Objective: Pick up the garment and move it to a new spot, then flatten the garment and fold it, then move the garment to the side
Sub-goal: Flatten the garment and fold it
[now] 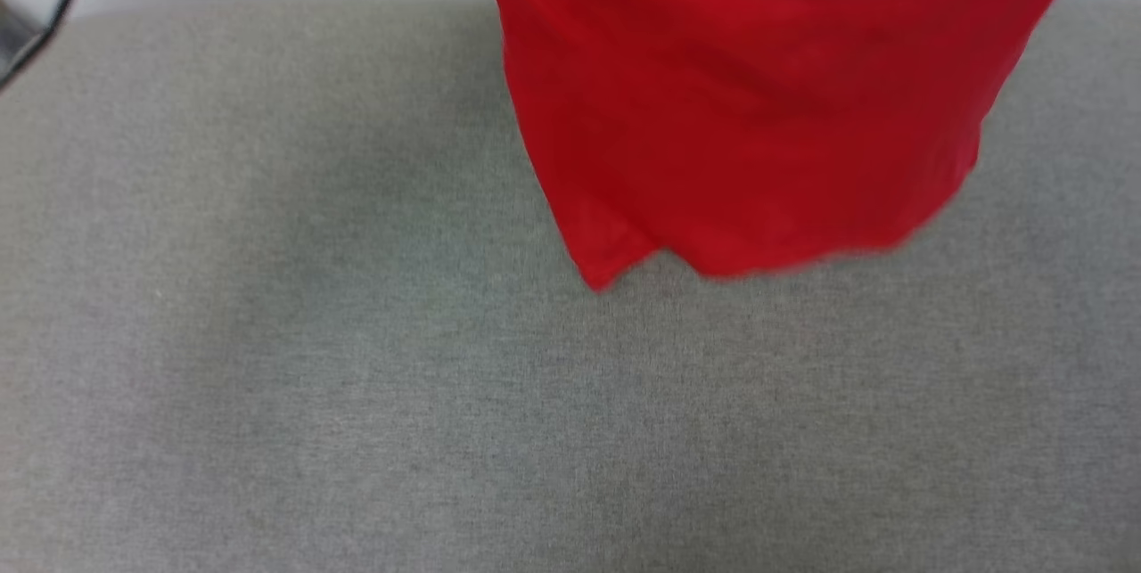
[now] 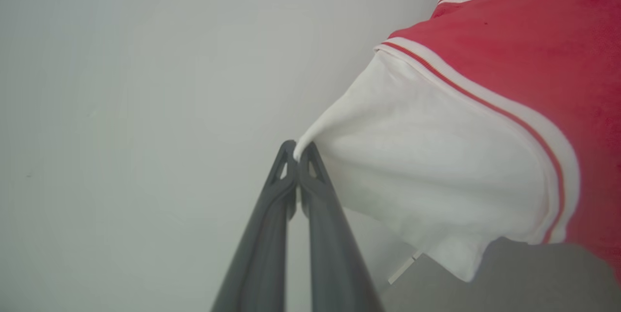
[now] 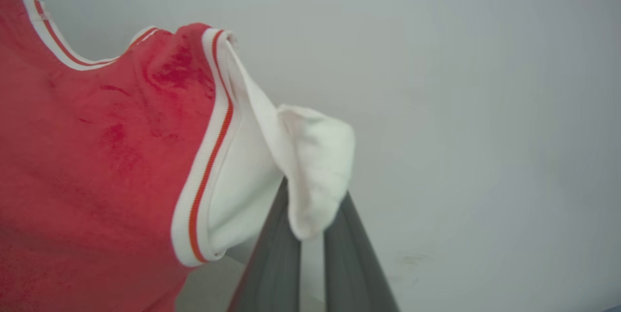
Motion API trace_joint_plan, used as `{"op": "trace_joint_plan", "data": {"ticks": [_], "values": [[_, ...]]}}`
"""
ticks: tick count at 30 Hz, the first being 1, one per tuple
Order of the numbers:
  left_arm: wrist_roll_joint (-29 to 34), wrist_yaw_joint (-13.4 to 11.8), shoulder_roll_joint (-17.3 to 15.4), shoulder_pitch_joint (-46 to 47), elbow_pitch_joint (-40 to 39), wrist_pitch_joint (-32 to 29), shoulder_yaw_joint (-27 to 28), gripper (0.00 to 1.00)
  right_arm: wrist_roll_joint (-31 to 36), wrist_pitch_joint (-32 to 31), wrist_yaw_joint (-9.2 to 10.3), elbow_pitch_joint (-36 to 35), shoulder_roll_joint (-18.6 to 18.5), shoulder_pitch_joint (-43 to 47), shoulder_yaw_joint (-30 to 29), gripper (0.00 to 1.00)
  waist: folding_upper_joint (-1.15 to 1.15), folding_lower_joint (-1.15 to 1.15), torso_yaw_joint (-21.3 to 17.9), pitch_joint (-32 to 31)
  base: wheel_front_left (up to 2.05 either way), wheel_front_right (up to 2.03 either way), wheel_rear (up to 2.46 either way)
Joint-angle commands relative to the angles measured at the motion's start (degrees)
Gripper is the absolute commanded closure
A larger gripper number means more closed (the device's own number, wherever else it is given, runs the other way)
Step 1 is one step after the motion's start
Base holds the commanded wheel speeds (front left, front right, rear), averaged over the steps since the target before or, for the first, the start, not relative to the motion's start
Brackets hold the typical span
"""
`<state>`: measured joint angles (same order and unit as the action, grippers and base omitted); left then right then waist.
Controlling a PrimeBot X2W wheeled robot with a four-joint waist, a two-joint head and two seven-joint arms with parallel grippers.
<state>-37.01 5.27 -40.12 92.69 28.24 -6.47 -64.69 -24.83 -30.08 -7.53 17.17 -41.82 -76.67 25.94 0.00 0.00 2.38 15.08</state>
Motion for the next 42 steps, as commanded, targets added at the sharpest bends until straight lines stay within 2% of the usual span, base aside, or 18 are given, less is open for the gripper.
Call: {"op": "trace_joint_plan", "data": {"ticks": [1, 12, 16, 22, 29, 37, 42], "values": [[0.7, -0.44, 0.39, 2.08, 1.07, 0.56, 0.59, 1.0, 1.11, 0.76, 0.08, 1.0, 0.79, -3.09, 0.06, 1.0, 0.0, 0.0, -0.01, 2.48, 0.0, 0.0, 0.0], [6.24, -1.57, 1.29, 17.77, 9.47, 4.44, 3.43, 1.0, 10.61, 7.25, 0.07, 12.89, 8.13, -24.73, -0.73, 1.0, 0.0, 0.0, 0.16, 12.85, 0.0, 0.0, 0.0], [6.4, -1.54, 1.88, 20.41, 11.24, 5.48, 4.03, 1.0, 12.54, 10.12, 0.08, 17.52, 10.31, -29.12, -1.4, 1.0, 0.0, 0.0, 0.31, 15.2, 0.0, 0.0, 0.0], [5.55, -1.84, 2.26, 19.94, 11.98, 6.24, 4.27, 1.0, 12.77, 13.73, 0.08, 22.9, 12.42, -30.7, 0.12, 1.0, 0.0, 0.0, 0.13, 17.07, 0.0, 0.0, 0.0], [4.98, -2.76, 1.49, 14.76, 10.86, 7.48, 2.81, 1.0, 10.55, 18.42, 0.08, 29.62, 13.57, -27.06, 4.45, 1.0, 0.0, 0.0, -0.06, 17.61, 0.0, 0.0, 0.0], [-0.19, -3.43, 0.39, 0.65, 8.61, 11.76, 2.24, 1.0, 4.18, 24.55, 0.08, 33.22, 15.44, -16.25, 10.36, 1.0, 0.0, 0.0, -0.47, 14.63, 0.0, 0.0, 0.0], [-4.1, -5.25, 0.32, -10.04, 6.43, 14.74, 1.95, 1.0, -0.33, 28.46, 0.08, 33.27, 15.54, -7.13, 12.64, 1.0, 0.0, 0.0, -0.02, 11.85, 0.0, 0.0, 0.0]]}}
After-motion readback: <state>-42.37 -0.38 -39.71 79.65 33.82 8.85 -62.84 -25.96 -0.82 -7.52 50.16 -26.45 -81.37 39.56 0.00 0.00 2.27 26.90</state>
